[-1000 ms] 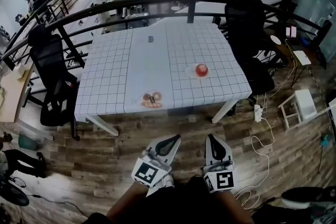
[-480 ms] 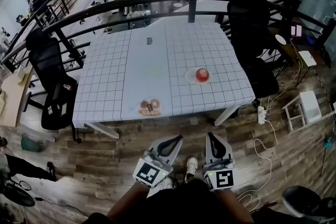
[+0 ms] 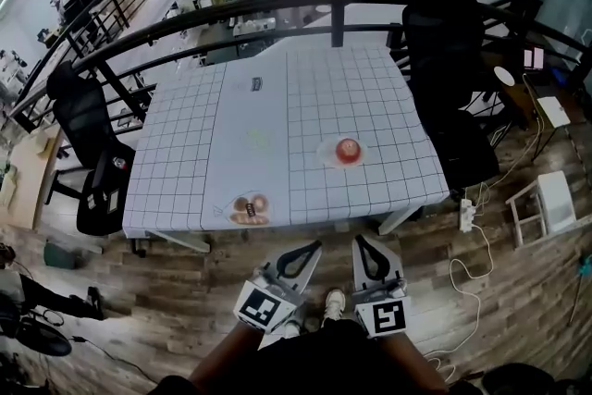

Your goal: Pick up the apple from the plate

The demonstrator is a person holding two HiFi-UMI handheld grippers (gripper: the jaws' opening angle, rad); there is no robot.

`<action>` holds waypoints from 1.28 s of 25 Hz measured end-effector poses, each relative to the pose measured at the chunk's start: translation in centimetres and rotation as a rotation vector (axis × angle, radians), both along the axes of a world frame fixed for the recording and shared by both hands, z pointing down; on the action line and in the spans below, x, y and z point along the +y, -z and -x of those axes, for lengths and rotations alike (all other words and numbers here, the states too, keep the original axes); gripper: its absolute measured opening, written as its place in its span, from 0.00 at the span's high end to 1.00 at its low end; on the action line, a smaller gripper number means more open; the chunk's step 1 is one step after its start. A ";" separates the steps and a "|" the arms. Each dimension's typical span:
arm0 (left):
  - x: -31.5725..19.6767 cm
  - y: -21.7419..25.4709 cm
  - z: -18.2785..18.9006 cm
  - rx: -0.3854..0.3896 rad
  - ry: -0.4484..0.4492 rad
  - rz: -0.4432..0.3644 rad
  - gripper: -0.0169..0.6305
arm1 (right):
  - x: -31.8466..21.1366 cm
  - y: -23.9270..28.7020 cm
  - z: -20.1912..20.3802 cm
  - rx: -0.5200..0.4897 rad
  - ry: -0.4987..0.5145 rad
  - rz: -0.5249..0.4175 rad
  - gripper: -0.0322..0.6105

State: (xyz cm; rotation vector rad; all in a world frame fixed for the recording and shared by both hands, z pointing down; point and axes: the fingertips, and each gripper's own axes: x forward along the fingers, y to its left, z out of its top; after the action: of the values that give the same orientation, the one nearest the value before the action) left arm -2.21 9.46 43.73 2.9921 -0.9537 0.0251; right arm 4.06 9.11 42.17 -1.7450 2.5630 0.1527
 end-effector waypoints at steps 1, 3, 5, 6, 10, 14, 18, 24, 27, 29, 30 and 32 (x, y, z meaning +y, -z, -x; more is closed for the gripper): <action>-0.5 -0.1 -0.5 -0.007 0.005 0.002 0.94 | -0.5 -0.1 -0.5 -0.003 0.005 0.001 0.91; -1.3 -0.3 -1.3 -0.018 0.013 0.005 0.94 | -1.4 -0.2 -1.4 -0.008 0.012 0.003 0.91; -1.9 -0.3 -2.1 -0.024 0.022 0.009 0.94 | -2.2 -0.2 -2.3 -0.015 0.019 0.006 0.91; -2.2 -0.3 -2.4 -0.028 0.028 0.010 0.94 | -2.6 -0.2 -2.6 -0.019 0.025 0.005 0.91; -3.0 -0.4 -3.5 -0.058 0.049 -0.005 0.94 | -3.9 0.0 -3.6 -0.020 0.049 -0.009 0.91; -4.0 -0.5 -3.9 -0.064 0.064 0.000 0.94 | -5.1 0.0 -4.2 -0.030 0.057 -0.002 0.91; -5.7 -0.7 -3.8 -0.050 0.074 0.038 0.94 | -6.6 -0.9 -3.9 -0.021 0.075 0.025 0.91; -9.1 -1.5 -3.5 -0.053 0.054 0.038 0.94 | -9.9 -1.6 -3.5 0.001 0.063 0.040 0.91; -11.4 -1.4 -3.0 -0.053 0.039 0.023 0.94 | -11.9 -1.8 -3.1 0.025 0.049 0.048 0.91; -12.7 -1.4 -2.7 -0.063 0.023 0.015 0.94 | -13.4 -1.6 -2.8 0.019 0.034 0.048 0.91; -13.5 -1.4 -2.6 -0.063 0.016 0.015 0.94 | -14.1 -1.6 -2.7 0.019 0.026 0.050 0.91; -15.0 -1.5 -2.2 -0.060 0.006 0.022 0.94 | -15.4 -1.8 -2.3 0.023 0.017 0.050 0.91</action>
State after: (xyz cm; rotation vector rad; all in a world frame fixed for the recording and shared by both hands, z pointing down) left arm 0.01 -5.52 45.18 2.9844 -0.9610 0.1245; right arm 6.39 -6.30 43.95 -1.7469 2.6194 0.1094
